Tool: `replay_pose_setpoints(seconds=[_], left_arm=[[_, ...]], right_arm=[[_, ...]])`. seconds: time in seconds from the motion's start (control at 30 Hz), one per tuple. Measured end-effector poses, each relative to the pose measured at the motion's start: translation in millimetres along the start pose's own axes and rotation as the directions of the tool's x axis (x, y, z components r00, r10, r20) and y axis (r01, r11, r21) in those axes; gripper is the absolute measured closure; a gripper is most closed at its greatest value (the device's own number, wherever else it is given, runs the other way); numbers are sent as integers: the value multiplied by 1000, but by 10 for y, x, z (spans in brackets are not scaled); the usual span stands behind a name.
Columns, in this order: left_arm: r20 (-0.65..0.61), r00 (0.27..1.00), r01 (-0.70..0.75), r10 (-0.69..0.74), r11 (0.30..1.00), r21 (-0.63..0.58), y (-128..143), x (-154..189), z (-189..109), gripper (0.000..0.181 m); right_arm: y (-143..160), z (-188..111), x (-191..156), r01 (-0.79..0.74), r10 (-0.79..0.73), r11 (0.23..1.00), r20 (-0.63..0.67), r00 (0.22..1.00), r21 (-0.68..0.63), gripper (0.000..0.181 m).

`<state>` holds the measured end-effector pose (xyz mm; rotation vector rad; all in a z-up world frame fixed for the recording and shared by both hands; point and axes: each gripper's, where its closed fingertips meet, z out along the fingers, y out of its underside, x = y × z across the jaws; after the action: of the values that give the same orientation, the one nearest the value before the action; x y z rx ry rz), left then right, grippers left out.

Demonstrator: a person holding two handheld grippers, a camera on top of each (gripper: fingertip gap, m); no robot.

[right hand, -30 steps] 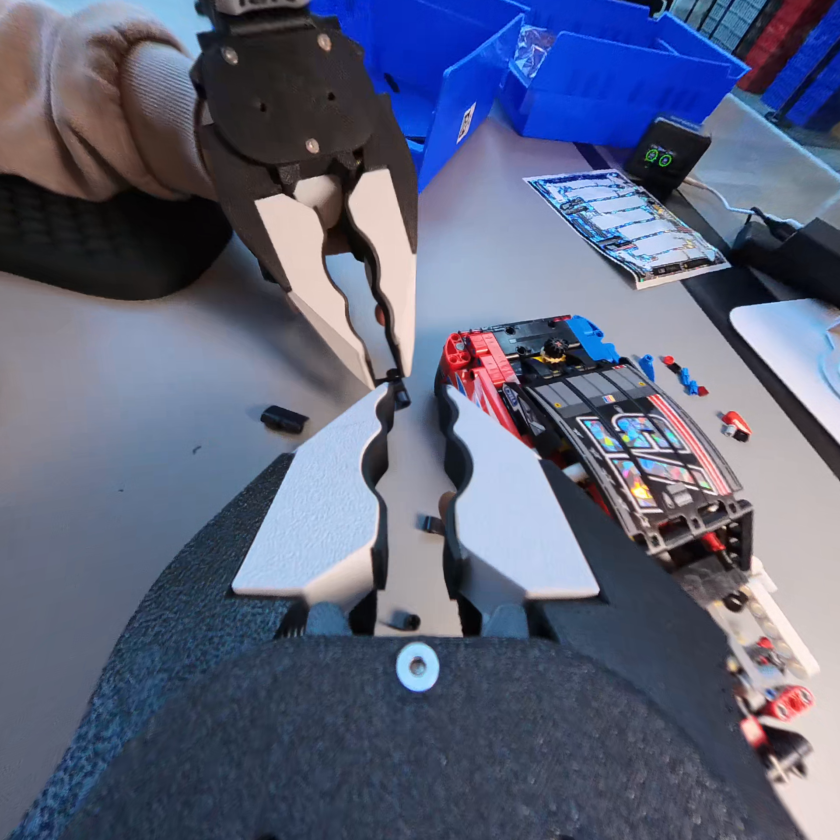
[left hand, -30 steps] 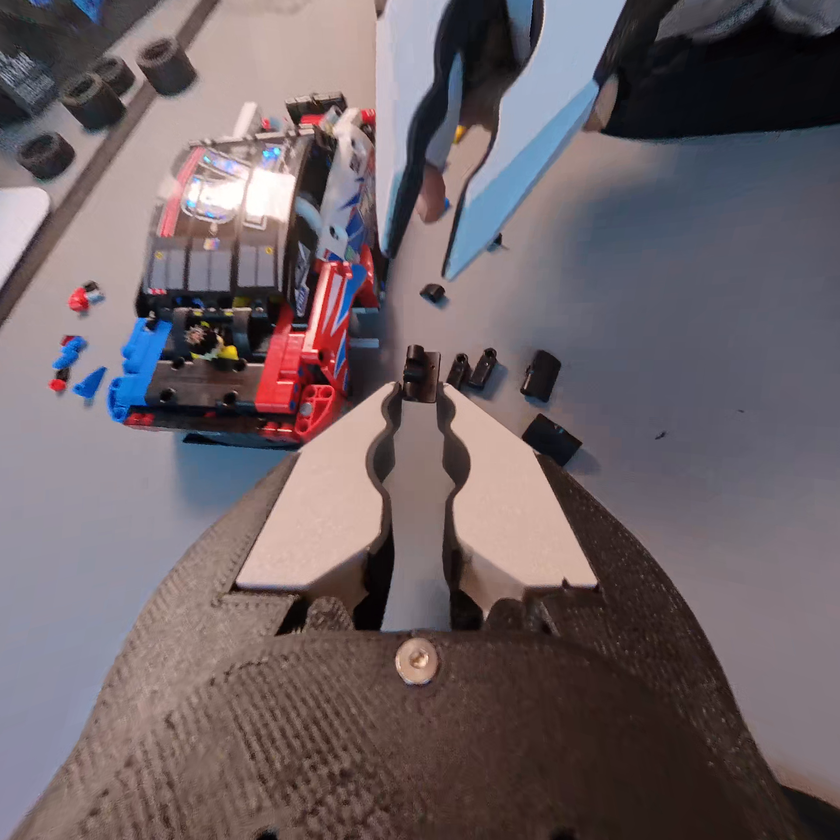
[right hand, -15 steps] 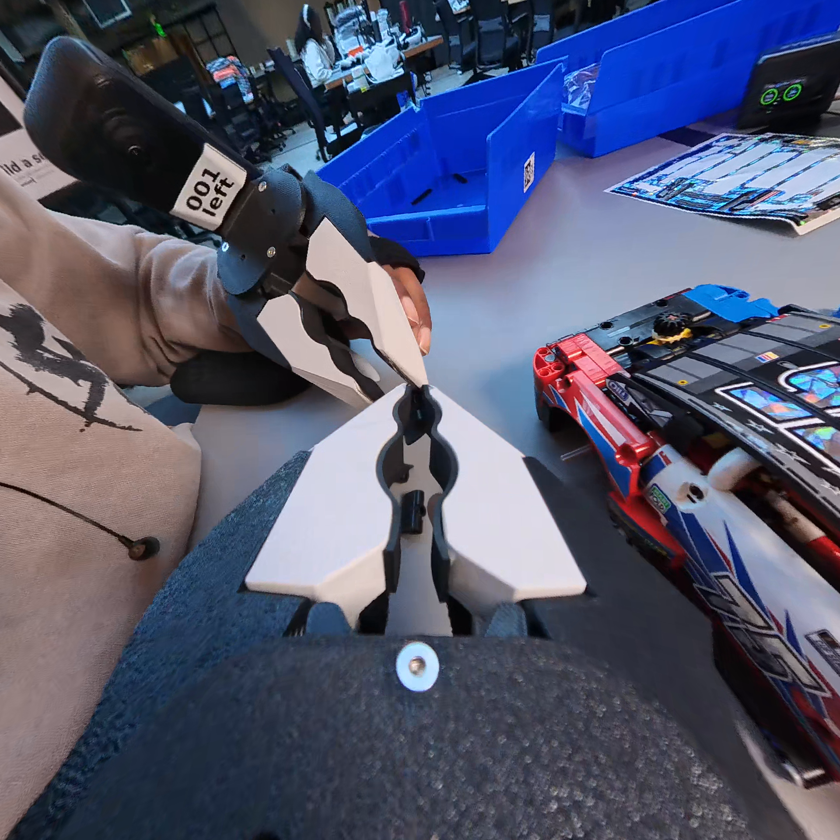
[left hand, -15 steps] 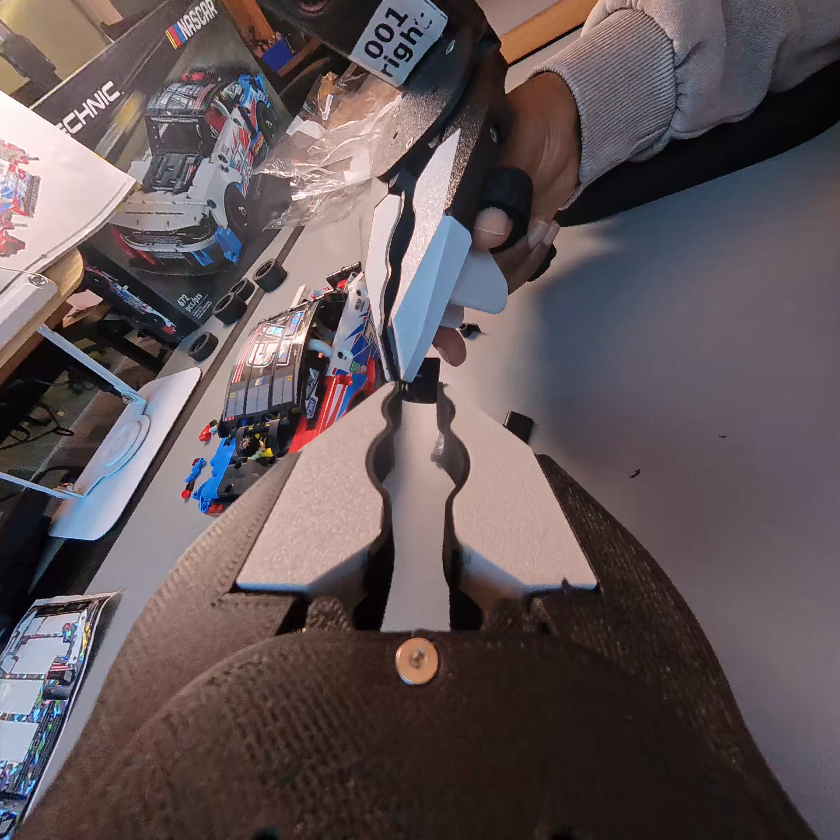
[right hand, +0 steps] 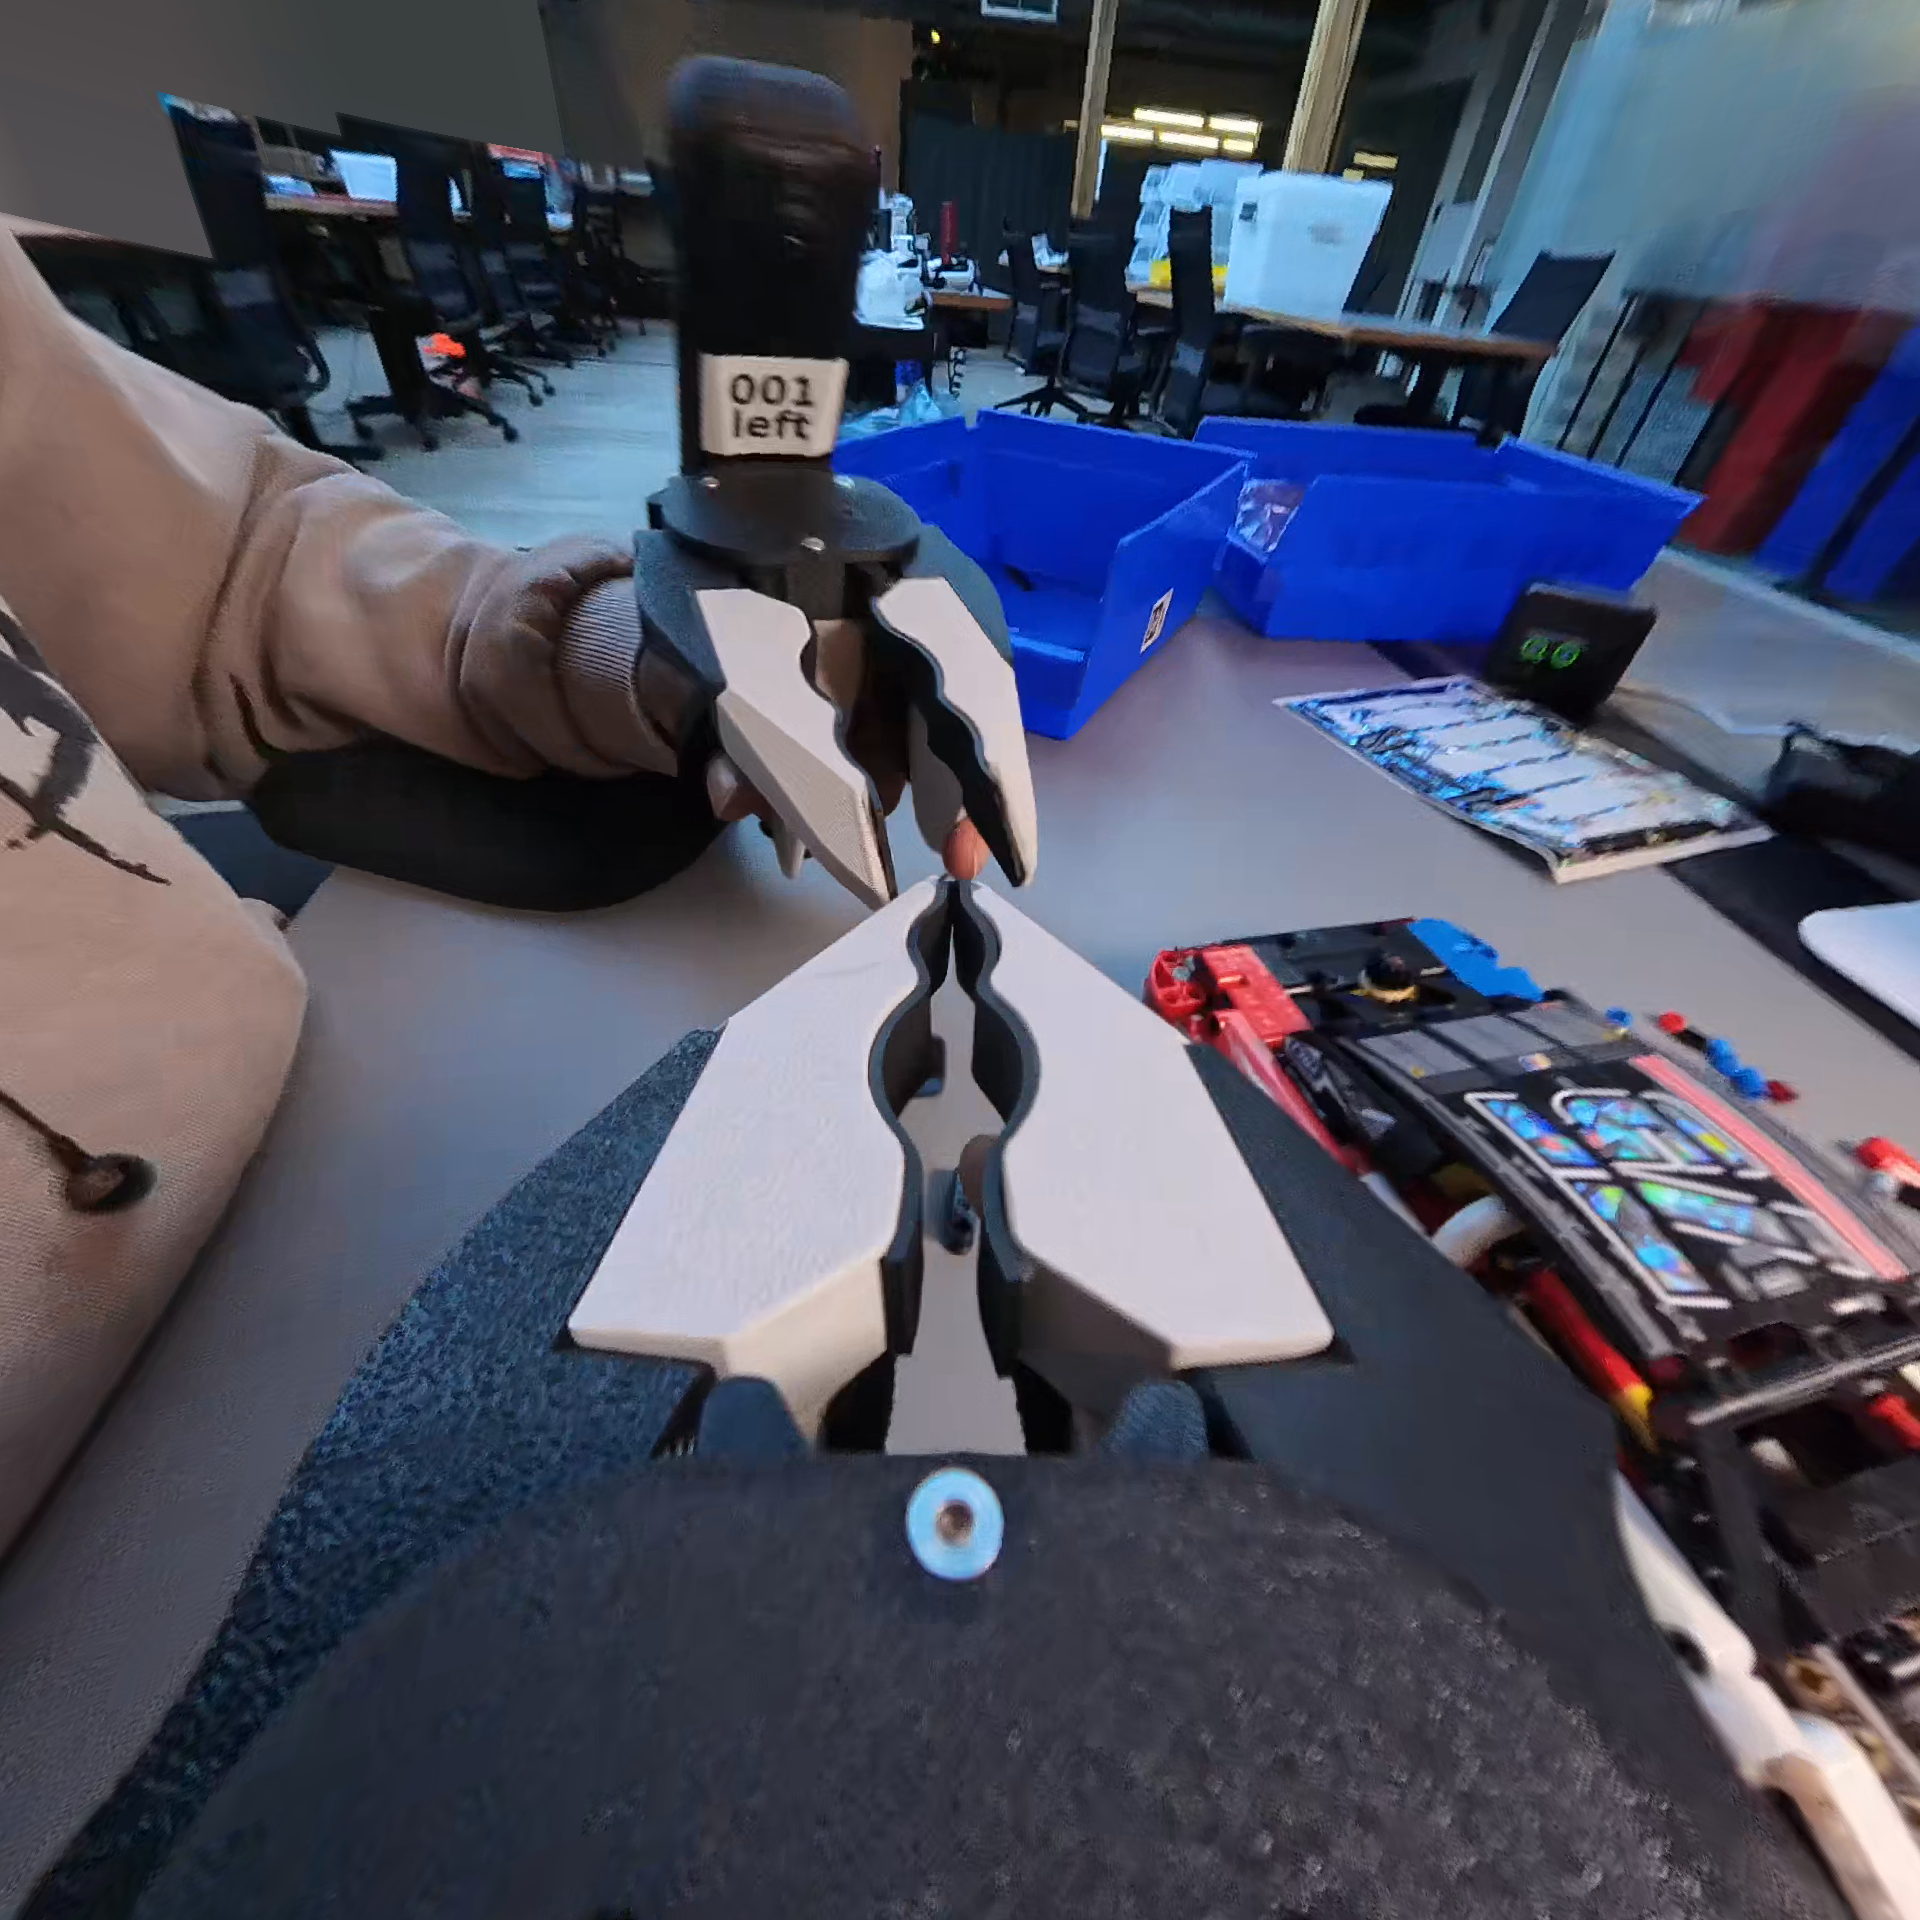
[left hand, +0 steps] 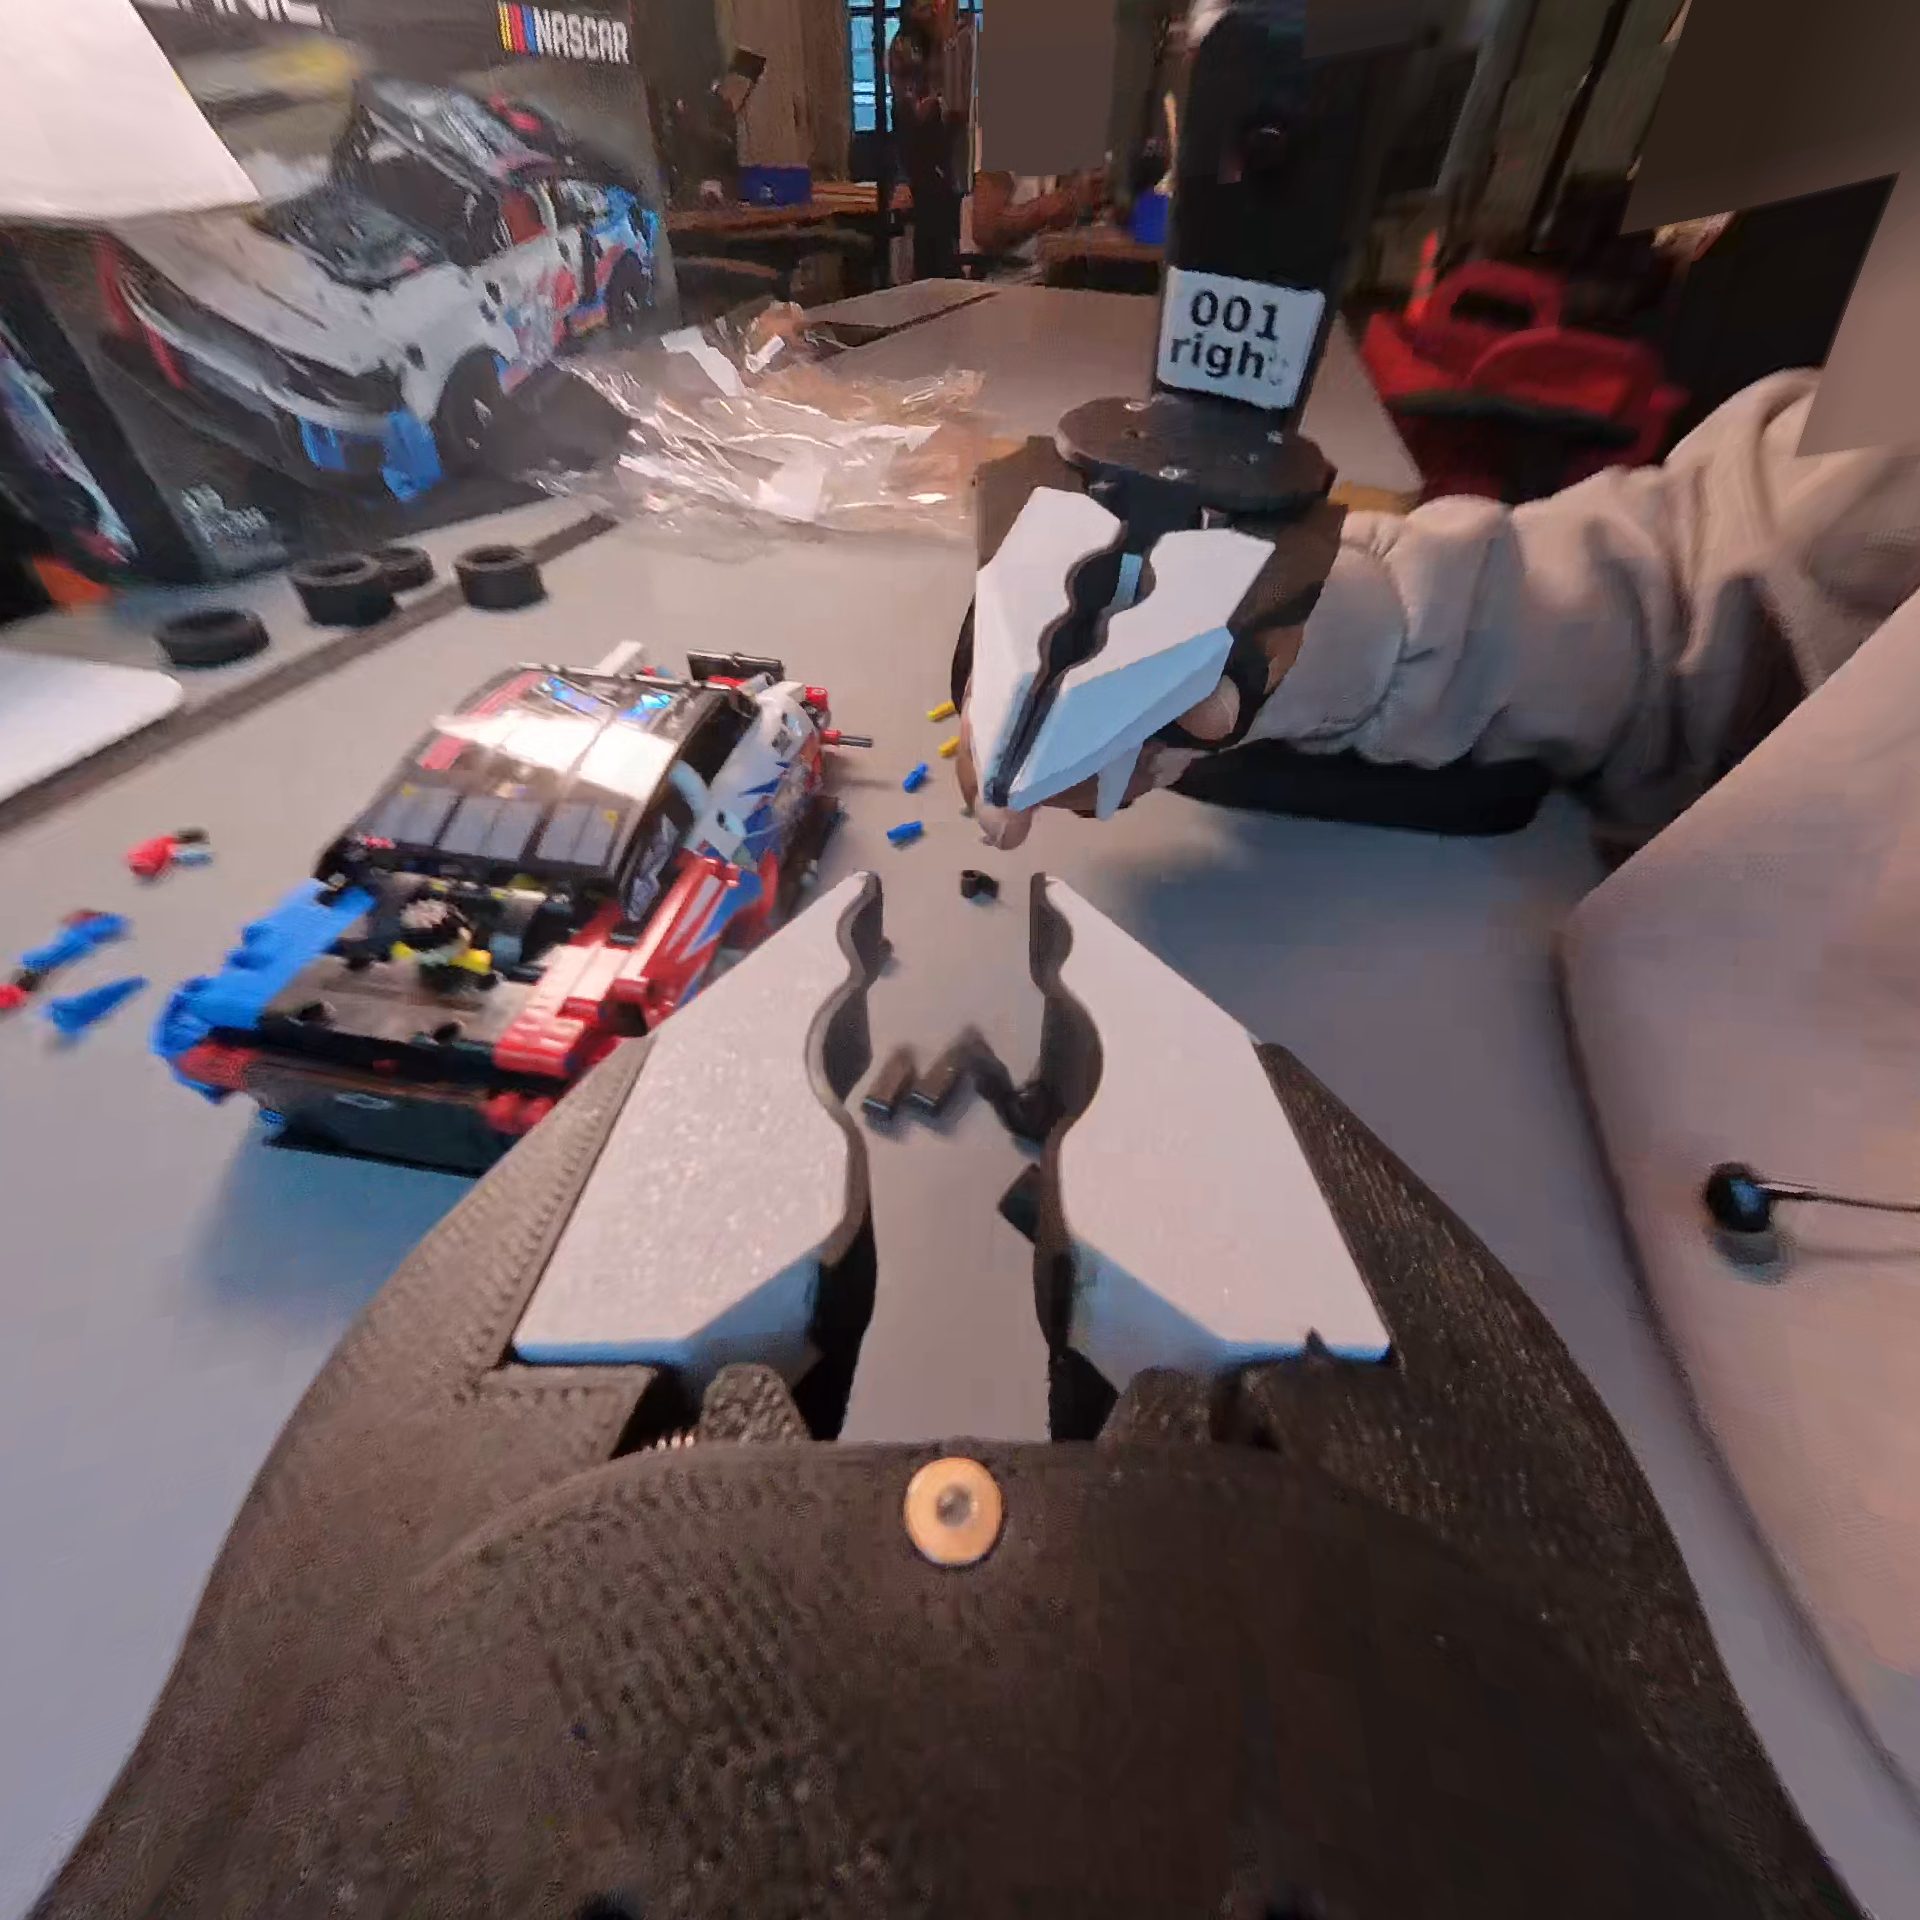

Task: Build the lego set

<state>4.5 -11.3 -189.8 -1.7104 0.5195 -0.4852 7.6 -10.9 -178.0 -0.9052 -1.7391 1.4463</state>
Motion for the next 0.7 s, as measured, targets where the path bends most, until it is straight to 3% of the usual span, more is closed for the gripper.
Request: replay_pose_setpoints(seconds=[0.1, 0.17, 0.27, 0.37, 0.53, 0.7], left_arm=[[-159, 953, 263, -257, 965, 21, -15, 66, -21, 154], [-120, 950, 292, -289, 956, 4, 22, -35, -23, 159], [-23, 982, 183, -189, 970, -161, 296, -156, -69, 159], [-23, 995, 84, -100, 922, -378, 685, -152, -208, 153], [-5, 996, 79, -93, 867, -492, 917, -167, -360, 143], [-12, 999, -45, 47, 805, -592, 1029, -138, -318, 168]], right_arm=[[-35, -8, -21, 219, -219, 976, -67, 973, -11, 181], [20, 5, -14, 287, -291, 956, -87, 953, -59, 181], [169, 14, 11, 248, -257, 960, -67, 964, -128, 181], [252, 2, 78, 244, -261, 955, -86, 962, -167, 181], [304, 29, 98, 211, -230, 960, -88, 969, -183, 181], [374, 77, 67, 198, -216, 959, -75, 973, -201, 181]])
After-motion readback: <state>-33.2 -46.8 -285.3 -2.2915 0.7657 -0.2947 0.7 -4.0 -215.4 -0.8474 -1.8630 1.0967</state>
